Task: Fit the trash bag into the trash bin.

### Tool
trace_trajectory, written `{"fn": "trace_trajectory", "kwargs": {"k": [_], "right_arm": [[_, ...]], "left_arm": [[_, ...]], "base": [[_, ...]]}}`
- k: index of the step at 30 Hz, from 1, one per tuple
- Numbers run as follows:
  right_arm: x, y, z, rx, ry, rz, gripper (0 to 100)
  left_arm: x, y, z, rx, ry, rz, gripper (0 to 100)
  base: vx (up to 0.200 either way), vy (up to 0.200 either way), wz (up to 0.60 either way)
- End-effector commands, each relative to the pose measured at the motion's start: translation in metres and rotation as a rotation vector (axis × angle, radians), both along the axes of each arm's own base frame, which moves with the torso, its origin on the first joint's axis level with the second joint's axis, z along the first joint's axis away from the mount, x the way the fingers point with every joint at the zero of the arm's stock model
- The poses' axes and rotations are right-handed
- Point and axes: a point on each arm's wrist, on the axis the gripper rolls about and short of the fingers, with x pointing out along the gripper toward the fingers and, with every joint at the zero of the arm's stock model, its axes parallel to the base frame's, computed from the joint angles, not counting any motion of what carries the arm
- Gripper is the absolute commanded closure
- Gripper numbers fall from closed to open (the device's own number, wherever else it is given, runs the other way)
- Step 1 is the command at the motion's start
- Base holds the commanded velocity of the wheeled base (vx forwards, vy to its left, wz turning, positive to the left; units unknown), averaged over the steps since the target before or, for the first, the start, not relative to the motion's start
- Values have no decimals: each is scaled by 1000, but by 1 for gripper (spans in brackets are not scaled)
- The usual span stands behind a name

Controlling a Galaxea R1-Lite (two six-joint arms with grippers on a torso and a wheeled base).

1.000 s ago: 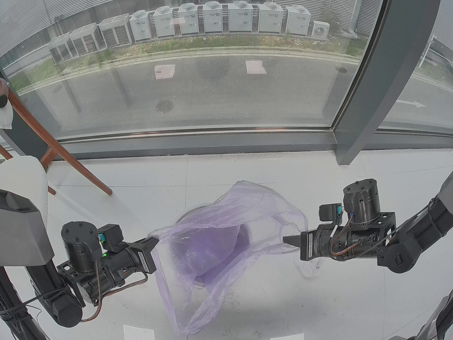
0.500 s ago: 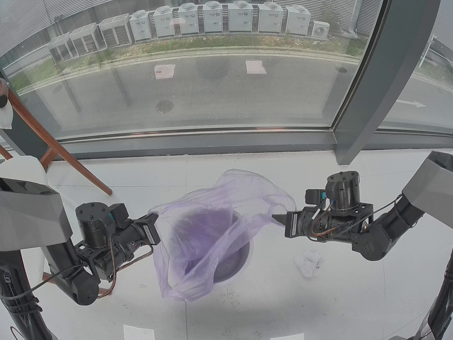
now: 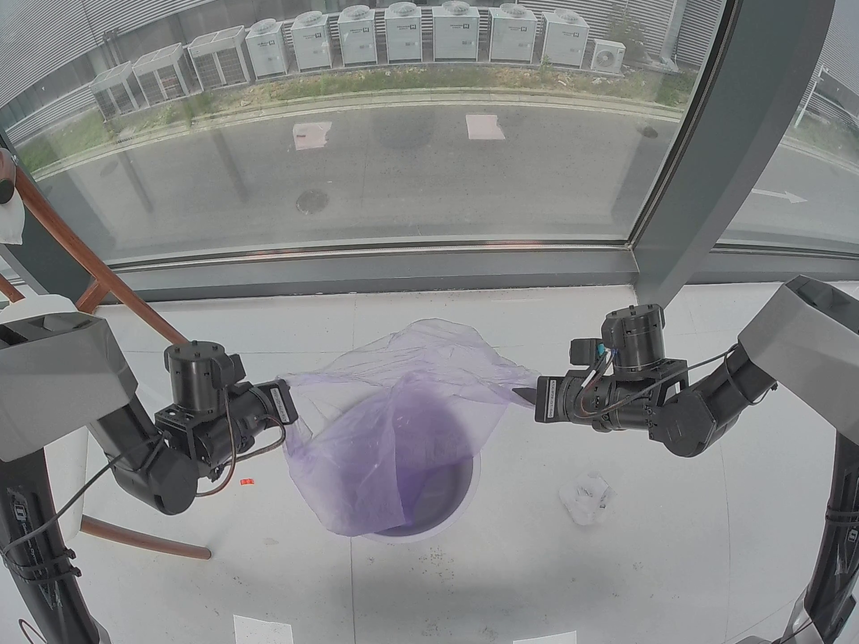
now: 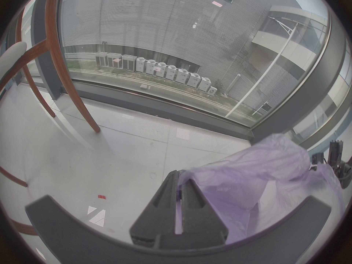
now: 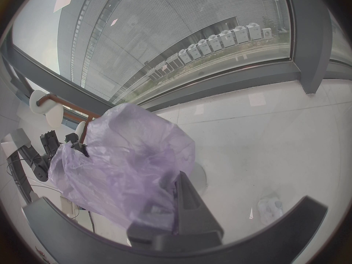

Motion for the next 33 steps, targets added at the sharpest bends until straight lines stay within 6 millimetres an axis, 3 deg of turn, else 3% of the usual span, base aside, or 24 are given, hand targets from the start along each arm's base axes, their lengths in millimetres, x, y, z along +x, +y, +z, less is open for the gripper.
{"fn": "trace_trajectory", "kwargs": {"k": [1,4,12,16,20,27,33], "right_arm": [[17,-1,-16,-5,20,-16,100],[21,0,-38,-29,55,-16,100],[35,7,-46,-20,38,-14,100],[39,10,-54,-21,42,-9,100],[38,12,-63,-30,56,-5,100],[33,11,-72,-44,89,-2,100],[12,7,-88,-89,144,23,100]], "left_arm": [[10,12,9,-3,-12,37,100],[13,13,2,4,4,42,100],[33,10,-10,17,-5,79,100],[42,22,-34,25,41,113,100],[48,26,-46,28,54,125,100],[44,29,-54,32,85,128,100],[21,29,-68,47,173,116,100]], "base": [[0,0,0],[0,0,0],[0,0,0],[0,0,0],[0,0,0],[0,0,0],[0,0,0]]}}
